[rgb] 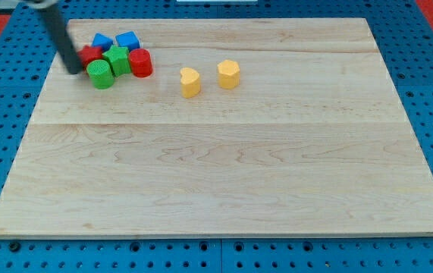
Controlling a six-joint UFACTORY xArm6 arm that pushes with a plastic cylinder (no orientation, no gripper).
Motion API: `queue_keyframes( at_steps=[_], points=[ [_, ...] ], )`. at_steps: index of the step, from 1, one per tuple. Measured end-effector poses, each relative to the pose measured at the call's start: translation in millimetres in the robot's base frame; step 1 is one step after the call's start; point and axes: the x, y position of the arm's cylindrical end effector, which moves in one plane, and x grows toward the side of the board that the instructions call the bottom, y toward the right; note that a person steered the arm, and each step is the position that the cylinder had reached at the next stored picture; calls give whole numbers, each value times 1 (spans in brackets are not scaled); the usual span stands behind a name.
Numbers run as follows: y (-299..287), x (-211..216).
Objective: Separate the group of blocks
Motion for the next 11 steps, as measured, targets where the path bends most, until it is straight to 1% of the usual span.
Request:
queue_keyframes(
  at_steps=[1, 2, 3, 4, 5, 6, 7, 8, 9, 10, 11],
  points=[
    [10, -23],
    [-88, -24],
    [-90, -74],
    [-60, -116],
    [23, -75],
    [97, -22],
    [93, -28],
    [49, -46],
    [34, -84],
    [57, -122],
    [118, -119]
  ],
)
